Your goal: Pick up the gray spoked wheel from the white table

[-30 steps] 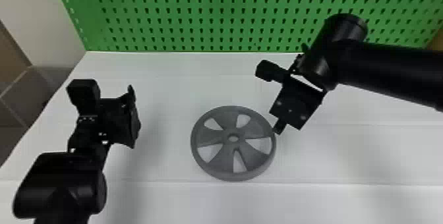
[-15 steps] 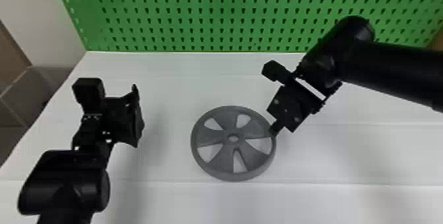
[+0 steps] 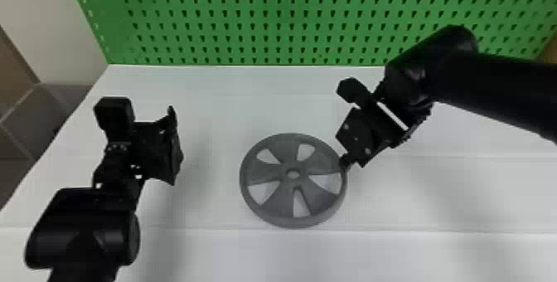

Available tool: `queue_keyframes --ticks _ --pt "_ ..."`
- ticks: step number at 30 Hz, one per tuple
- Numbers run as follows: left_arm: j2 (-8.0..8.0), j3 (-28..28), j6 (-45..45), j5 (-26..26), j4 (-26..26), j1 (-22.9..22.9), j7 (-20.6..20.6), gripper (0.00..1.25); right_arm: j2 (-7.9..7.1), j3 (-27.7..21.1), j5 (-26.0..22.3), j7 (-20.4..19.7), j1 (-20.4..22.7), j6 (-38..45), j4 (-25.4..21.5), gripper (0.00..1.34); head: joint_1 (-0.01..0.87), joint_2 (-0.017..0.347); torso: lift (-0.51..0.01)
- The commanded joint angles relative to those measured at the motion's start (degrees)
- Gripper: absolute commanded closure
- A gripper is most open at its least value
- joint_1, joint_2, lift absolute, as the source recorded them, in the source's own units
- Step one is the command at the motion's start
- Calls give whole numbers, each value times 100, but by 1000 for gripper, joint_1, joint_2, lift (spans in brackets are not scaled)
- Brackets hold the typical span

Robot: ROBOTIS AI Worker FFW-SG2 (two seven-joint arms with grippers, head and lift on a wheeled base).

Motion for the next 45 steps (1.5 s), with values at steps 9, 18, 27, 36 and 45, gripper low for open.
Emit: queue_keyframes --ticks 9,18,27,36,45 --pt "0 -69 0 -39 50 -42 9 354 176 -8 -1341 -885 80 43 595 421 784 57 0" --pt "0 -104 -9 -83 67 -51 9 354 326 -52 -2290 -1544 151 -45 1087 423 784 57 0" --pt "0 -130 -44 -145 67 -42 17 355 440 -61 -2844 -2036 195 -115 1325 421 784 57 0" --pt "0 -130 -79 -145 67 -25 17 355 475 -122 -2897 -2151 195 -141 1465 421 784 57 0" --pt "0 -130 -79 -154 67 -33 17 355 502 54 -3108 -2326 168 -168 1562 421 784 57 0"
